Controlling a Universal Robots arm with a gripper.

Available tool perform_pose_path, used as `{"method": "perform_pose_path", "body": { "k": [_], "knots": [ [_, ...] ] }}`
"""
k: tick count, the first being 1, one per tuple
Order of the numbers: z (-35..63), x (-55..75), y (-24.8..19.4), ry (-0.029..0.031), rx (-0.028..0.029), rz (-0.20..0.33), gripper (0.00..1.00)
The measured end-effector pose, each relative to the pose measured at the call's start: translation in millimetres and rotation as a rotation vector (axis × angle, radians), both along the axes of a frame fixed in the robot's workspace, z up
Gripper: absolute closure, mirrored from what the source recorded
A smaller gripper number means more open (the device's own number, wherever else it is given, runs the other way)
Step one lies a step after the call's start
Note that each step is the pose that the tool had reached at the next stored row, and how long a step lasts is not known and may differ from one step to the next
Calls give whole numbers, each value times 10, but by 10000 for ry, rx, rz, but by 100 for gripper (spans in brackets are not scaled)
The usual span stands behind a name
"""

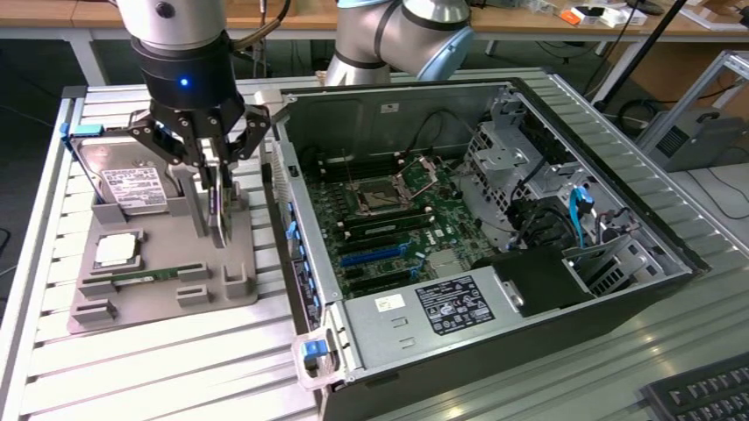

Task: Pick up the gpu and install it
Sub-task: 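Pick up the gpu and move the gpu toward the slot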

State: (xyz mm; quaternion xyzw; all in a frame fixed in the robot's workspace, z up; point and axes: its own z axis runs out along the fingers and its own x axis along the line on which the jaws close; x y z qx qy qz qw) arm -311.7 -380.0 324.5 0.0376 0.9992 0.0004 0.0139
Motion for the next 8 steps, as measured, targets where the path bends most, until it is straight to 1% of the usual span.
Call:
{"method": "perform_pose_path", "body": {
  "k": [8],
  "knots": [
    [21,0,0,0,0,0,73]
  ]
}}
